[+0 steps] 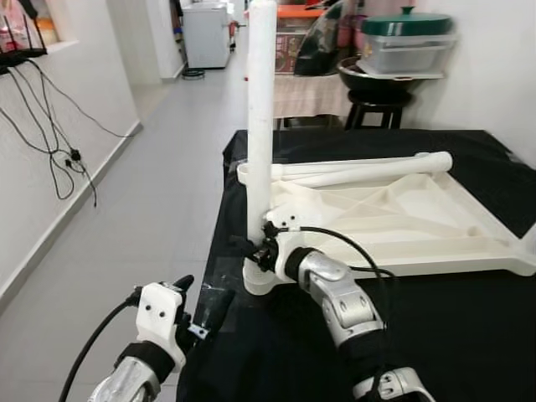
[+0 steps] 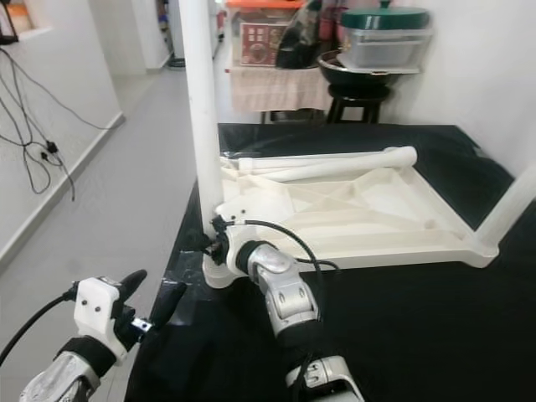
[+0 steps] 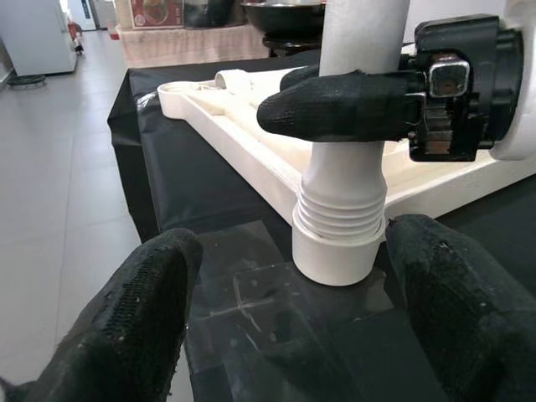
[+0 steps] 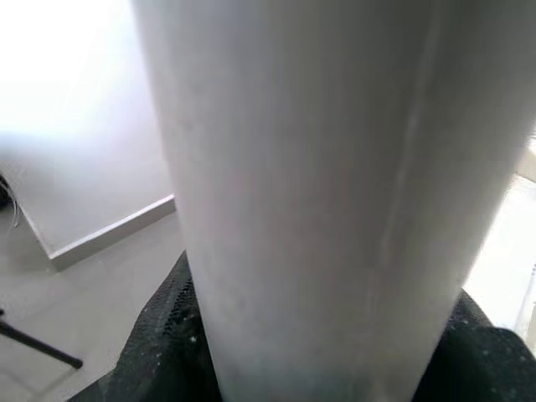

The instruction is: Building children table

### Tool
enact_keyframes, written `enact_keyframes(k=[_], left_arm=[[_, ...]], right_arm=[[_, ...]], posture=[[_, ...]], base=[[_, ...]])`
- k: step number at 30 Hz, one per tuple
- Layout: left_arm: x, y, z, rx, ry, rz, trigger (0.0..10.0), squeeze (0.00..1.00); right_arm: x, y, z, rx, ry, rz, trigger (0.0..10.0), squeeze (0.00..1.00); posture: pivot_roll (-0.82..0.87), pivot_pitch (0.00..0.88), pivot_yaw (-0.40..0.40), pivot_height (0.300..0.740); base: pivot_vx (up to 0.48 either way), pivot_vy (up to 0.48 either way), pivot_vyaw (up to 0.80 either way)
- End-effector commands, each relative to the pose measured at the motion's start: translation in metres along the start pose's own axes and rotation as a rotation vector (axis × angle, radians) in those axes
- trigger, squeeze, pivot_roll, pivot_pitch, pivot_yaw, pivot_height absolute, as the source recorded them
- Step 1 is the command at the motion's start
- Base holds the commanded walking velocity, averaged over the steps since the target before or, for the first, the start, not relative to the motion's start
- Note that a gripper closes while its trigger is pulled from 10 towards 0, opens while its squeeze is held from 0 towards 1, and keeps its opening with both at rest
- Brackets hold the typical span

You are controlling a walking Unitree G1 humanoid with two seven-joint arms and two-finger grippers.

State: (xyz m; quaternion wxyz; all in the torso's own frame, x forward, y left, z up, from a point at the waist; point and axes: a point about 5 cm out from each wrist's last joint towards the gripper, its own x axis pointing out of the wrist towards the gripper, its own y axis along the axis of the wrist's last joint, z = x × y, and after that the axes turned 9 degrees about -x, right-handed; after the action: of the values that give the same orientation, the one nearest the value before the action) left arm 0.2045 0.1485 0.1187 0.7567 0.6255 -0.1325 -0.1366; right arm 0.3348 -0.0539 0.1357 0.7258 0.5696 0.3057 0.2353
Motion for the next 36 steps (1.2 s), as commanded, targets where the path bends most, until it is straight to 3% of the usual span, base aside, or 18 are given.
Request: enact_keyframes(k=[1, 4, 6, 7, 8, 9, 15, 16, 18, 19, 27, 31, 34, 35, 36], left_arm=[[0.0, -0.003, -0.002, 0.002, 0.013, -0.012, 10.0, 0.0], [0.002, -0.003, -0.002, 0.0, 0.007, -0.014, 10.0, 0.0], [0.002, -0.003, -0.002, -0.001, 0.005, -0.014, 10.0, 0.0], [0.003, -0.003, -0.002, -0.001, 0.003, -0.015, 10.0, 0.0], [0.003, -0.004, -0.002, -0.001, 0.002, -0.017, 10.0, 0.0], [0.003, -0.004, -0.002, 0.001, 0.001, -0.018, 10.0, 0.0], [0.003, -0.006, -0.002, 0.004, 0.004, -0.026, 10.0, 0.0], [0.003, -0.007, 0.0, 0.002, -0.014, -0.033, 6.9, 0.0], [0.003, -0.007, 0.001, 0.001, -0.027, -0.037, 6.9, 0.0], [0.002, -0.007, 0.002, 0.0, -0.035, -0.039, 0.0, 0.0], [-0.008, -0.007, 0.014, -0.068, -0.122, -0.055, 0.0, 0.0], [-0.011, -0.008, 0.023, -0.107, -0.179, -0.063, 0.0, 0.0], [-0.012, -0.008, 0.025, -0.108, -0.192, -0.065, 0.0, 0.0], [-0.012, -0.008, 0.024, -0.109, -0.19, -0.06, 0.0, 0.0], [-0.012, -0.006, 0.022, -0.108, -0.185, -0.052, 0.0, 0.0]], right_arm=[[0.001, -0.003, -0.003, 0.028, 0.067, -0.014, 10.0, 1.0], [0.001, 0.029, 0.001, 0.024, 0.318, 0.161, 10.0, 1.0], [0.0, 0.035, 0.003, 0.022, 0.406, 0.191, 10.0, 1.0], [0.002, 0.035, 0.006, -0.019, 0.461, 0.181, 10.0, 0.19], [0.003, 0.035, 0.008, -0.049, 0.492, 0.171, 10.0, 0.19], [0.005, 0.035, 0.01, -0.063, 0.526, 0.158, 10.0, 0.0], [0.009, 0.033, 0.014, -0.055, 0.617, 0.123, 10.0, 0.0], [0.01, 0.031, 0.016, -0.045, 0.63, 0.107, 0.0, 0.0], [0.01, 0.03, 0.017, -0.038, 0.632, 0.1, 0.0, 0.0], [0.01, 0.029, 0.018, -0.032, 0.642, 0.098, 0.0, 0.0], [0.003, 0.02, 0.034, -0.013, 0.551, 0.086, 0.0, 0.0], [-0.018, 0.003, 0.048, -0.031, 0.501, 0.066, 0.0, 0.0], [-0.024, 0.0, 0.052, -0.028, 0.487, 0.068, 0.0, 0.0], [-0.028, -0.005, 0.052, -0.026, 0.433, 0.055, 0.0, 0.0], [-0.021, -0.017, 0.053, 0.046, -0.02, -0.031, 0.0, 0.0]], posture=[[0.04, 0.006, -0.01, 0.74], [0.04, 0.0, -0.009, 0.74], [0.04, 0.0, -0.009, 0.74], [0.04, 0.0, -0.008, 0.74], [0.04, 0.0, -0.008, 0.74], [0.05, 0.0, -0.009, 0.74], [0.07, 0.0, -0.009, 0.74], [0.08, 0.0, -0.009, 0.74], [0.08, 0.0, -0.009, 0.74], [0.07, 0.0, -0.008, 0.74], [0.06, 0.0, 0.002, 0.74], [0.03, 0.003, 0.018, 0.74], [0.03, 0.003, 0.018, 0.74], [0.02, 0.012, 0.02, 0.74], [0.0, 0.028, 0.019, 0.74]], base=[[0.0, 0.0, 0.0], [0.0, 0.0, 0.0], [0.0, 0.0, 0.0], [0.0, 0.0, 0.0], [0.0, 0.0, 0.0], [0.0, 0.0, 0.0], [0.0, 0.0, 0.0], [0.0, 0.0, 0.0], [0.0, 0.0, 0.0], [0.0, 0.0, 0.0], [0.0, 0.0, 0.0], [0.0, 0.0, 0.0], [0.0, 0.0, 0.0], [0.0, 0.0, 0.0], [0.0, 0.0, 0.0]])
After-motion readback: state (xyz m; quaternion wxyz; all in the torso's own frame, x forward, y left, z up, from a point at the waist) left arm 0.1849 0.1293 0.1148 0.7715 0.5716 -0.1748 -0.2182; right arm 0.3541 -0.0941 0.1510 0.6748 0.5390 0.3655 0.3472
